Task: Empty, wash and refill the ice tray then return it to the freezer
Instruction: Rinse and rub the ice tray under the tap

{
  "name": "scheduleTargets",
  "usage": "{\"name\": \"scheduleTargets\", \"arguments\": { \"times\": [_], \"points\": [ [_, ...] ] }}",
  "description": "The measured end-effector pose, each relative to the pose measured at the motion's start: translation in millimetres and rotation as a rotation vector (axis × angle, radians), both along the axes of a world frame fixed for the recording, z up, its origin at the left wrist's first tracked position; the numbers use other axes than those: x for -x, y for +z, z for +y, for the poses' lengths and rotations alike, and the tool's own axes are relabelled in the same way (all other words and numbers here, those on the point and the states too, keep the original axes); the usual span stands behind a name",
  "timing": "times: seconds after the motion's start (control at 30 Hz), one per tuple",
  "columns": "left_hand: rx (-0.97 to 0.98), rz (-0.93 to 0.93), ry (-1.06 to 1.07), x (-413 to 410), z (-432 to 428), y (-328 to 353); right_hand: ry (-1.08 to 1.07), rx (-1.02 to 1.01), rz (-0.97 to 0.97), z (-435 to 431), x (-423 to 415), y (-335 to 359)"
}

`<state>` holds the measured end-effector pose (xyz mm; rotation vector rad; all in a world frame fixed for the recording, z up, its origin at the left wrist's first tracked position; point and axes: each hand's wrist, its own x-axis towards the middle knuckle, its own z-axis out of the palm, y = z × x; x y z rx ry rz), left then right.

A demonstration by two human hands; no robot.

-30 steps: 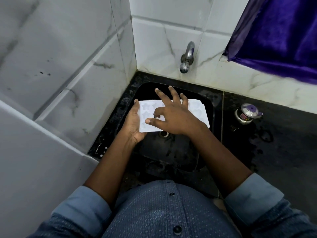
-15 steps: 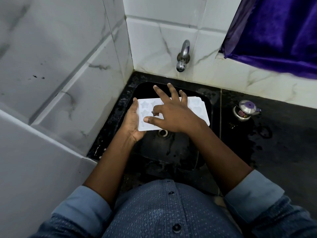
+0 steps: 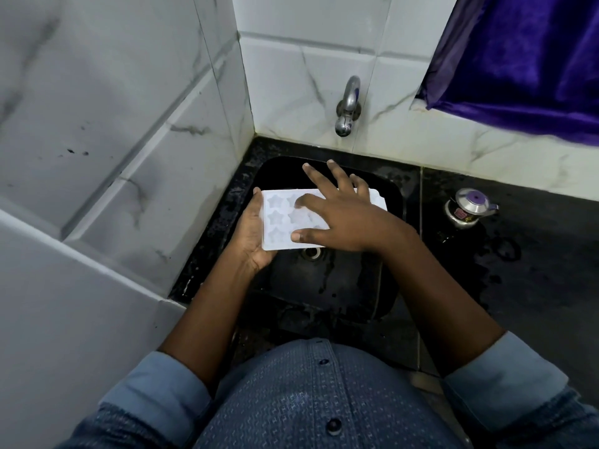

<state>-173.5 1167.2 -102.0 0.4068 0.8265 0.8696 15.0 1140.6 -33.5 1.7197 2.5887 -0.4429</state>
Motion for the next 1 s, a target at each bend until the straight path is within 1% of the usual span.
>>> {"name": "scheduleTargets", "arguments": {
  "times": [0.1,0.23,0.37,0.47,0.77,0.9,1.0],
  "points": [
    [-0.004,0.032,0.007,0,-2,-2,-0.033,-0.036,-0.001,-1,-7,1],
    [-0.013,0.053,0.003,2,0,-5,-0.093,-0.011,-0.018,1,-11,-2],
    [-0.015,0.03,0.01,0,0,0,-0.129,0.035,-0.011,-1,-12,-9],
    [-0.025,0.013,0.011,-1,1,3,-0.156,0.024,0.013,-4,-12,-12],
    [-0.016,0.061,0.019,0,13,5,-0.172,-0.006,0.037,-9,-12,-12],
    [-0.032,0.041,-0.026,-7,10,1,-0.195,-0.001,0.05,-12,-13,-17],
    [-0.015,0.033,-0.02,-14,6,1,-0.21,-0.01,0.058,-14,-16,-18]
  ]
}}
